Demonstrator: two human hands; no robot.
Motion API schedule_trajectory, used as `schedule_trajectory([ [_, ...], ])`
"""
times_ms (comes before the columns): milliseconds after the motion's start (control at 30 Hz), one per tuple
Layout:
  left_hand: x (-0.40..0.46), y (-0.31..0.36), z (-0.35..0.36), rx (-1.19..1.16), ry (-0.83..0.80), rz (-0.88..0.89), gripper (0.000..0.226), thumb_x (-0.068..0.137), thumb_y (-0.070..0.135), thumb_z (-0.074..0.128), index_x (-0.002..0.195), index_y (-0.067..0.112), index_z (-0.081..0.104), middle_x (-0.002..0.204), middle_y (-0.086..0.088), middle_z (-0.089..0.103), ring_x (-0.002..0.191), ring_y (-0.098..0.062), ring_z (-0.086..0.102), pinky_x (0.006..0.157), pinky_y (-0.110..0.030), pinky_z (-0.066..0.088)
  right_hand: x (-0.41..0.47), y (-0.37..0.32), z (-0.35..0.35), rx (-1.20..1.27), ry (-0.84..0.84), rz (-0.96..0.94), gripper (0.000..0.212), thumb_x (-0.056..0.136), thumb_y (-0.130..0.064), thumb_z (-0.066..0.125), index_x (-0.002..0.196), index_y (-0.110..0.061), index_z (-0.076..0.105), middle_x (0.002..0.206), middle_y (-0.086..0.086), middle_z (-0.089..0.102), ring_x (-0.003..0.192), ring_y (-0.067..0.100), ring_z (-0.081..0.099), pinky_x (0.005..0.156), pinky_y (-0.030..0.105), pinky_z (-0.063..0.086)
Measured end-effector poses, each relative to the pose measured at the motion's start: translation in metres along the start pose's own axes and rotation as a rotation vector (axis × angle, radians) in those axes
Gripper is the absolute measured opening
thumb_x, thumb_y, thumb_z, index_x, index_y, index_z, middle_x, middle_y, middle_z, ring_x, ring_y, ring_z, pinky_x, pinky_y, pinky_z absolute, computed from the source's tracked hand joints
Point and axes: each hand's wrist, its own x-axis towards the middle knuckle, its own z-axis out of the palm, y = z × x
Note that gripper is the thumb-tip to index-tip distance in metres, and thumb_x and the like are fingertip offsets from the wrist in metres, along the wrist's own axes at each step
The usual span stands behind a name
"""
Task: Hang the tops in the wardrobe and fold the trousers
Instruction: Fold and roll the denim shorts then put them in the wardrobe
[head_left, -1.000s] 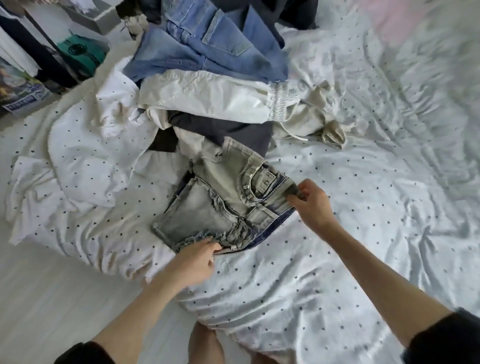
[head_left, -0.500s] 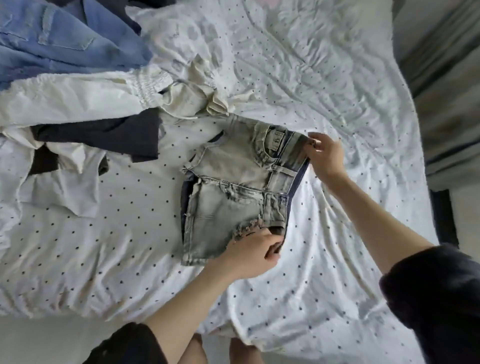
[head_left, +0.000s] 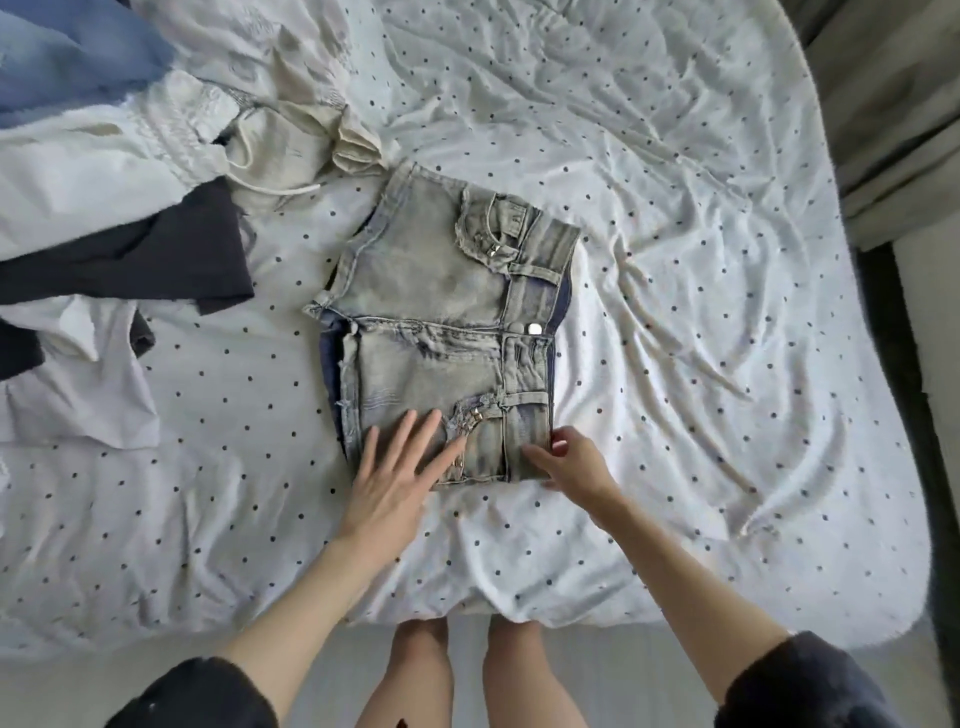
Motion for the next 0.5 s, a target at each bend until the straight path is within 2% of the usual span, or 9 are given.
schedule_trajectory([
  [33, -0.001, -0.003, 0.001, 0.022, 0.031, -0.007, 0.118, 0.047, -0.007, 0.077, 0.147, 0.028, 0.024, 0.155, -0.008, 0.022, 0.141, -0.029, 0.016, 0.107, -0.058, 0.023, -0.001, 0.001, 0.002, 0.024, 0.019, 0.01, 0.02, 0.086, -0.024, 0.068, 0.091, -0.009, 0.055, 0.08, 0.007, 0.063, 0.077, 0.027, 0.063, 0.077, 0.047, 0.055],
  [100, 0.0, -0.008, 0.0, 0.027, 0.108, 0.001, 0.107, 0.049, -0.014, 0.071, 0.143, 0.022, 0.035, 0.15, -0.01, 0.034, 0.138, -0.03, 0.029, 0.105, -0.058, 0.03, -0.001, 0.001, 0.003, 0.071, 0.059, 0.029, 0.017, 0.085, -0.017, 0.069, 0.078, -0.01, 0.054, 0.072, 0.007, 0.061, 0.071, 0.025, 0.06, 0.074, 0.048, 0.054],
  [167, 0.0, -0.008, -0.001, -0.016, 0.173, 0.002, 0.083, 0.055, -0.013, 0.074, 0.131, 0.012, 0.054, 0.138, -0.013, 0.05, 0.127, -0.032, 0.048, 0.099, -0.056, 0.04, -0.002, 0.001, 0.003, 0.095, 0.072, 0.052, 0.019, 0.085, -0.012, 0.068, 0.073, -0.008, 0.054, 0.067, 0.006, 0.058, 0.067, 0.024, 0.058, 0.073, 0.047, 0.054],
  [233, -0.001, -0.008, -0.004, -0.063, 0.199, -0.019, 0.059, 0.056, -0.013, 0.078, 0.11, 0.006, 0.069, 0.119, -0.013, 0.065, 0.107, -0.03, 0.064, 0.086, -0.048, 0.052, -0.007, -0.001, 0.002, 0.121, 0.049, 0.079, 0.017, 0.085, -0.009, 0.068, 0.075, -0.005, 0.055, 0.066, 0.006, 0.058, 0.06, 0.019, 0.057, 0.067, 0.038, 0.056],
  [300, -0.001, -0.01, -0.018, -0.137, 0.111, -0.06, 0.041, 0.065, -0.012, 0.072, 0.1, 0.009, 0.072, 0.101, -0.012, 0.072, 0.087, -0.027, 0.071, 0.071, -0.04, 0.059, -0.017, -0.003, 0.001, 0.122, 0.0, 0.117, 0.016, 0.085, -0.009, 0.068, 0.075, -0.004, 0.056, 0.067, 0.008, 0.059, 0.055, 0.015, 0.056, 0.052, 0.024, 0.054],
  [333, -0.001, -0.011, -0.029, -0.17, 0.025, -0.093, 0.036, 0.075, -0.008, 0.063, 0.105, 0.012, 0.071, 0.098, -0.011, 0.073, 0.084, -0.027, 0.071, 0.072, -0.039, 0.058, -0.024, -0.003, -0.001, 0.109, -0.029, 0.141, 0.016, 0.085, -0.009, 0.068, 0.074, -0.003, 0.057, 0.067, 0.009, 0.06, 0.053, 0.014, 0.056, 0.047, 0.019, 0.051],
  [433, 0.004, -0.013, -0.062, -0.133, -0.191, -0.065, 0.041, 0.092, 0.004, 0.044, 0.123, 0.025, 0.061, 0.112, -0.008, 0.069, 0.102, -0.025, 0.064, 0.091, -0.036, 0.05, -0.04, -0.005, -0.009, 0.106, -0.092, 0.191, 0.016, 0.084, -0.008, 0.068, 0.074, 0.0, 0.06, 0.062, 0.012, 0.062, 0.042, 0.011, 0.053, 0.041, 0.017, 0.044],
  [500, 0.009, -0.011, -0.088, -0.122, -0.228, -0.026, 0.039, 0.094, 0.008, 0.045, 0.125, 0.027, 0.059, 0.117, -0.004, 0.066, 0.105, -0.021, 0.062, 0.091, -0.031, 0.047, -0.047, -0.014, -0.016, 0.105, -0.084, 0.18, 0.019, 0.083, -0.007, 0.069, 0.069, -0.002, 0.059, 0.056, 0.01, 0.062, 0.038, 0.009, 0.051, 0.039, 0.016, 0.041],
])
